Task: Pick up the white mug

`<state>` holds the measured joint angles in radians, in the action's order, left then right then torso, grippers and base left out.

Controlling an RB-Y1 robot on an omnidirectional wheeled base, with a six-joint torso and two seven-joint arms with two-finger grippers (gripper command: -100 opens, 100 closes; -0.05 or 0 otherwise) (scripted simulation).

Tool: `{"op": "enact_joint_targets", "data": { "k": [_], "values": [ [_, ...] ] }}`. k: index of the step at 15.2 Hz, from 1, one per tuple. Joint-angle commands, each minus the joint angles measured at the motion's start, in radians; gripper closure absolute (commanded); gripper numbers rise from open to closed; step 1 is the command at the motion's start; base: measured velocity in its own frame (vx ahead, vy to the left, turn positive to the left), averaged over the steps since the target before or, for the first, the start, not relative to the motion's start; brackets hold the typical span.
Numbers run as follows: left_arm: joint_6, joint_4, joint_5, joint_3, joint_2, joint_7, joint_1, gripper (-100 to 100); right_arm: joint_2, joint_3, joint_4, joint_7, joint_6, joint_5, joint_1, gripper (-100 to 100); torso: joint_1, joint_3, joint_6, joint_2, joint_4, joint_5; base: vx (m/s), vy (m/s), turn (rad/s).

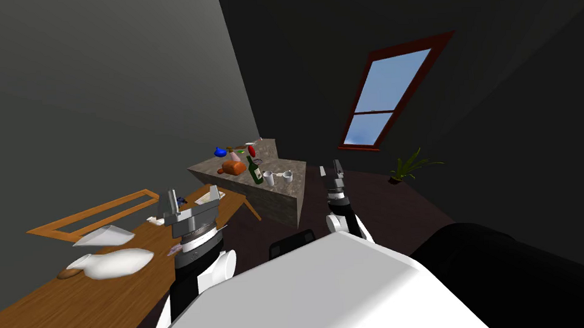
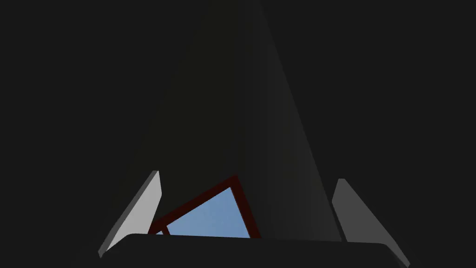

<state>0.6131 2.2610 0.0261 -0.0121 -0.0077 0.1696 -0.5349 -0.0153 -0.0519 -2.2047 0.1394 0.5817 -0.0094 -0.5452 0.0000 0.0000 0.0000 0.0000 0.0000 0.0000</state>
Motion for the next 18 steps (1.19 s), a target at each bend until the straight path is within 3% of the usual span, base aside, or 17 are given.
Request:
{"op": "enact_joint_targets", "data": {
  "k": [1, 4, 12, 13, 16, 18],
  "values": [
    [0.000, 0.000, 0.000, 0.000, 0.000, 0.000, 0.000, 0, 0.047, -0.001, 0.009, 0.000, 0.002, 0.000, 0.003, -100, 0.000, 0.000, 0.000, 0.000, 0.000, 0.000, -0.005, 0.016, 0.024],
    [0.000, 0.000, 0.000, 0.000, 0.000, 0.000, 0.000, 0, 0.083, -0.002, 0.018, 0.000, 0.005, 0.001, 0.006, -100, 0.002, 0.000, 0.000, 0.000, 0.000, 0.000, -0.008, 0.037, 0.028],
    [0.000, 0.000, 0.000, 0.000, 0.000, 0.000, 0.000, 0, 0.263, -0.011, 0.084, -0.001, 0.021, 0.010, 0.027, -100, 0.005, 0.001, 0.000, 0.002, 0.000, 0.001, -0.017, 0.067, 0.048],
    [0.000, 0.000, 0.000, 0.000, 0.000, 0.000, 0.000, 0, 0.264, -0.011, 0.084, -0.001, 0.021, 0.010, 0.027, -100, 0.005, 0.001, 0.000, 0.001, 0.000, 0.001, -0.015, 0.050, 0.016],
    [0.000, 0.000, 0.000, 0.000, 0.000, 0.000, 0.000, 0, 0.342, -0.021, 0.133, -0.002, 0.032, 0.022, 0.039, -100, 0.004, 0.001, 0.000, 0.002, 0.000, 0.001, -0.028, 0.065, 0.062],
    [0.000, 0.000, 0.000, 0.000, 0.000, 0.000, 0.000, 0, 0.371, -0.021, 0.133, -0.002, 0.032, 0.022, 0.039, -100, 0.005, 0.001, 0.000, 0.003, 0.001, 0.001, -0.029, 0.077, 0.044]
  ]
}}
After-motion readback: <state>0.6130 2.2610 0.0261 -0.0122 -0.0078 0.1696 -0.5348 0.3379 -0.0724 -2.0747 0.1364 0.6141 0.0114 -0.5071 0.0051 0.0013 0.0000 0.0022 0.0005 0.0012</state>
